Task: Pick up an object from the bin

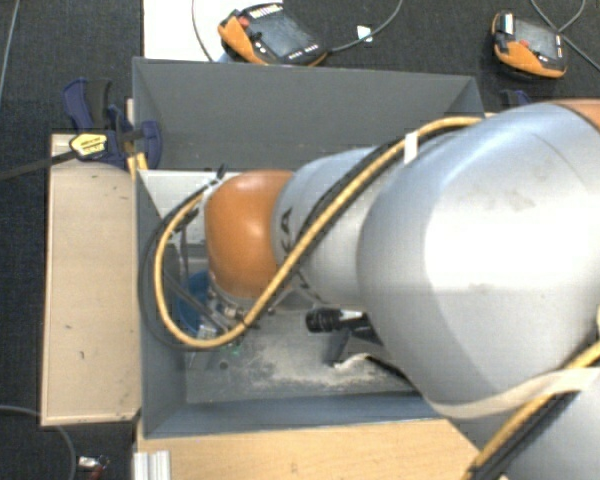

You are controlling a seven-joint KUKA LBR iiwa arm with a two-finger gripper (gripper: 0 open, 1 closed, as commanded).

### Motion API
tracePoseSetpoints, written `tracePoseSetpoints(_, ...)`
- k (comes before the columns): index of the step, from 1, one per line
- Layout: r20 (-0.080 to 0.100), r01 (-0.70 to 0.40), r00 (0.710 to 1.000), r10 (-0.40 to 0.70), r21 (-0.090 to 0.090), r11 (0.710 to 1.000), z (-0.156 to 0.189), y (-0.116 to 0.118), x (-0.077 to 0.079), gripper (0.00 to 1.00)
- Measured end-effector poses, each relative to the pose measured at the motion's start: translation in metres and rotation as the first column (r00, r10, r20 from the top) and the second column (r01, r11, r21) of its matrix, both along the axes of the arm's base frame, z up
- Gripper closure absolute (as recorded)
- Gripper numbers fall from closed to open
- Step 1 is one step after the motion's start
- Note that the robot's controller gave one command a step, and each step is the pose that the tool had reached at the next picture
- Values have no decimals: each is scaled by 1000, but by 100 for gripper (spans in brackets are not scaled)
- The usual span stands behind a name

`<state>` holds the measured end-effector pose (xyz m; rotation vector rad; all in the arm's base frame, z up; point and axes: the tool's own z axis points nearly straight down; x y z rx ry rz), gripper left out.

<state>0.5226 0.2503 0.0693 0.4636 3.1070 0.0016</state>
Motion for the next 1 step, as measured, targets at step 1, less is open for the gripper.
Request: tracePoseSetpoints(1, 9, 22, 1000, -22, 4, 1000, 2, 1, 6, 0)
